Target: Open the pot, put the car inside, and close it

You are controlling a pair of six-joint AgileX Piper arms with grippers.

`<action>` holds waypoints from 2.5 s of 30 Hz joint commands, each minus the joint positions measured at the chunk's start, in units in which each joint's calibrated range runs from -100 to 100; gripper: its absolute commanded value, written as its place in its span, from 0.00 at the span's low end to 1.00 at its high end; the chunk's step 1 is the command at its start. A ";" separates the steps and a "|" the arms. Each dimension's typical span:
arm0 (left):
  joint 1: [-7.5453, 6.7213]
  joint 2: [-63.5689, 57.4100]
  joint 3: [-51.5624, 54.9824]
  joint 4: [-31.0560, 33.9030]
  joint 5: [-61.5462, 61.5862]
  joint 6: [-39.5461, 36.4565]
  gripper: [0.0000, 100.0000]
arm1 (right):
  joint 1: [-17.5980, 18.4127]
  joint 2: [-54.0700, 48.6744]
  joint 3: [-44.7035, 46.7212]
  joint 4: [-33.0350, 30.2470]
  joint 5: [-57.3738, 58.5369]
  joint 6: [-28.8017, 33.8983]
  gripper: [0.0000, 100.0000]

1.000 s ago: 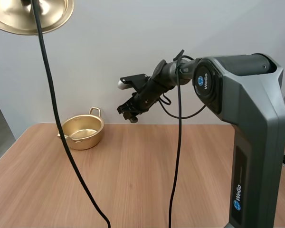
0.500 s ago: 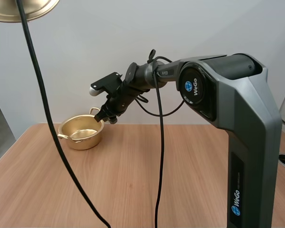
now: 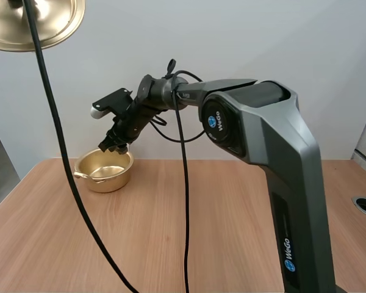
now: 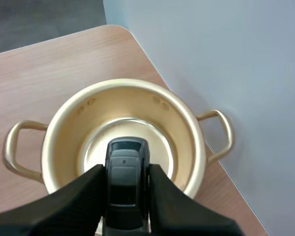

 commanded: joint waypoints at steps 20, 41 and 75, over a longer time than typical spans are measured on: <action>0.02 0.02 -0.03 -0.31 0.00 -0.03 0.00 | 1.74 18.43 -18.36 -4.70 4.08 1.09 0.00; 0.02 0.02 -0.03 -0.31 0.00 -0.03 0.00 | 2.91 18.77 -18.36 -6.05 -1.26 4.46 0.24; 0.02 0.15 0.12 1.40 0.00 0.40 0.00 | 1.46 3.42 -18.36 -32.56 4.08 27.55 0.00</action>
